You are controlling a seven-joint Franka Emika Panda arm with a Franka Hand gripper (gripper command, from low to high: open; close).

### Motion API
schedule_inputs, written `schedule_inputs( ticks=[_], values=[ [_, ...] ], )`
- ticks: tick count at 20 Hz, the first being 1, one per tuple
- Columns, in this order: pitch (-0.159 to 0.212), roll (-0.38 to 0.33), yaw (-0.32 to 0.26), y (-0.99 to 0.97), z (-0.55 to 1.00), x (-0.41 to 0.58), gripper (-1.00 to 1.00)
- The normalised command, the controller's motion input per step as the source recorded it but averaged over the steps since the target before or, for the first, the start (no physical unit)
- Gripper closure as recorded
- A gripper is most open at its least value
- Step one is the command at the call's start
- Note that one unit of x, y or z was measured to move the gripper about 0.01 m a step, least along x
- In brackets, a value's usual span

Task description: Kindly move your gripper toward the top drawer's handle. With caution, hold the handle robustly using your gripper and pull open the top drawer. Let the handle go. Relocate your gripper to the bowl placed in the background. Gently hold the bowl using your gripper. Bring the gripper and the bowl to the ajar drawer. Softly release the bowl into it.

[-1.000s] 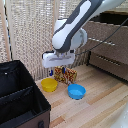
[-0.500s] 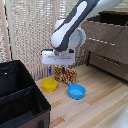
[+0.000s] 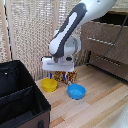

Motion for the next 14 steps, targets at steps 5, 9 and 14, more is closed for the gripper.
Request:
schedule_inputs(
  ticks=[5,9,14],
  values=[
    [0.034,-0.007,0.019,-0.17,-0.17,0.441,-1.00],
    [0.031,-0.134,0.061,0.11,-0.47,-0.026,-1.00],
    [0.032,-0.170,0.046,0.31,-0.48,-0.258,-1.00]
  ],
)
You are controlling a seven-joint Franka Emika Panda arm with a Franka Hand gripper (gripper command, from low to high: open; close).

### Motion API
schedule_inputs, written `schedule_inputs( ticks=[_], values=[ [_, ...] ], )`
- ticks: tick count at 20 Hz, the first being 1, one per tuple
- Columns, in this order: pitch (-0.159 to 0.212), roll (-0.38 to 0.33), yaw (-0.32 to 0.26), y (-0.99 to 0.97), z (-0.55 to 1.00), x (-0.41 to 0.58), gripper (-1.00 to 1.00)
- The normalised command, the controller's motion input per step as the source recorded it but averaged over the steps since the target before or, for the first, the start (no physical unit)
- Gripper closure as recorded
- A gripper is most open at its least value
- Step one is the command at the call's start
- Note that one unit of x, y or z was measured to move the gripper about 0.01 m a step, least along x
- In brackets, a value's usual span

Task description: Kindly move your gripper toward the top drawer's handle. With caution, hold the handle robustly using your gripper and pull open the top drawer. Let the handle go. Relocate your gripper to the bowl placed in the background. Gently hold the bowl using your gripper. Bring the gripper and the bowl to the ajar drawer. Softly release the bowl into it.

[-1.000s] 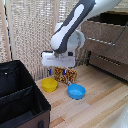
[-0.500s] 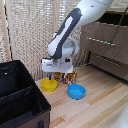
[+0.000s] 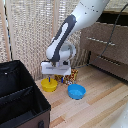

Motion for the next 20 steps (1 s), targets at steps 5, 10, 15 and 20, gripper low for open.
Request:
schedule_inputs(
  ticks=[5,10,15,20],
  values=[
    [0.017,-0.067,0.028,0.17,-0.22,-0.123,1.00],
    [0.035,-0.085,0.043,0.17,-0.33,-0.093,1.00],
    [0.022,-0.024,0.039,0.10,-0.14,-0.007,1.00],
    [-0.008,-0.022,0.049,0.11,0.00,0.022,1.00]
  ],
)
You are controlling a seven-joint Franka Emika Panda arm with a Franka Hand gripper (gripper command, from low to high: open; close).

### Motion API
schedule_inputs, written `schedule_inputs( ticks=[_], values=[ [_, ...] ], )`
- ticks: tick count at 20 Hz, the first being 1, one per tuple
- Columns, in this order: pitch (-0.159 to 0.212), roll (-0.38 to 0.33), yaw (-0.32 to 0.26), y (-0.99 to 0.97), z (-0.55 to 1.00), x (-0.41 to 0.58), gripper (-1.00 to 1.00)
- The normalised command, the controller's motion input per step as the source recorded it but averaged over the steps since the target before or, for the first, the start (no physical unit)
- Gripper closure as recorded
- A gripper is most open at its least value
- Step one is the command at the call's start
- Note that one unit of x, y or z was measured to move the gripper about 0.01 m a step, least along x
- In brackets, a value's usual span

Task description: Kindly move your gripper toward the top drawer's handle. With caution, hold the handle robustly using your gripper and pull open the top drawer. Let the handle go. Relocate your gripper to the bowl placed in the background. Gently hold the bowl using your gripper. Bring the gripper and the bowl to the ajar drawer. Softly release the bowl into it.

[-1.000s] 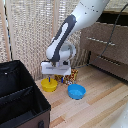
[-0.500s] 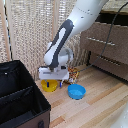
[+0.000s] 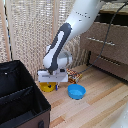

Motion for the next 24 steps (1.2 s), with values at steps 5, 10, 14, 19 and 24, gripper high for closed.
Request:
schedule_inputs(
  ticks=[5,10,14,19,24],
  values=[
    [-0.013,0.000,-0.025,-0.08,0.18,0.002,1.00],
    [0.004,0.000,-0.060,-0.23,0.66,0.017,1.00],
    [0.014,0.014,-0.034,-0.32,0.89,0.157,1.00],
    [0.020,0.002,-0.090,-0.26,0.98,0.141,1.00],
    [0.000,0.000,-0.073,-0.20,1.00,0.089,1.00]
  ],
)
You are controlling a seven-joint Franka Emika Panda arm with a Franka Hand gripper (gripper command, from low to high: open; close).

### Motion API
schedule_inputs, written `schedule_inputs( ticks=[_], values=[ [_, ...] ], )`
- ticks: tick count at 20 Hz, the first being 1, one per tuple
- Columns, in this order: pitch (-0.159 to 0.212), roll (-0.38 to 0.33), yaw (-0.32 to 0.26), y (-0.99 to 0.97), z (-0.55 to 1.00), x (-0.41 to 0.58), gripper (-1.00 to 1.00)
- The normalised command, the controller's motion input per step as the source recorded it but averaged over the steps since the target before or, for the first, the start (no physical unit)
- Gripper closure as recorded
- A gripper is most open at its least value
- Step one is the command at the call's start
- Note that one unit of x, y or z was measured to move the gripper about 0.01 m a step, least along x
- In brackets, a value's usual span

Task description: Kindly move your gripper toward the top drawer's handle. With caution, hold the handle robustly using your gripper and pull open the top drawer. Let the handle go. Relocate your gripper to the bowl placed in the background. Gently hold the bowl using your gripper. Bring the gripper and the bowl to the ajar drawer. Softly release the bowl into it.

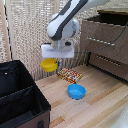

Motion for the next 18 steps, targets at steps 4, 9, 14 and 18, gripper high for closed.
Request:
schedule_inputs(
  ticks=[4,9,14,18],
  values=[
    [-0.013,0.000,-0.049,-0.18,1.00,0.005,1.00],
    [-0.018,0.000,-0.064,-0.16,1.00,0.052,1.00],
    [-0.009,0.020,-0.062,-0.40,0.93,0.042,1.00],
    [0.000,0.075,-0.119,-0.66,0.74,0.011,1.00]
  ],
)
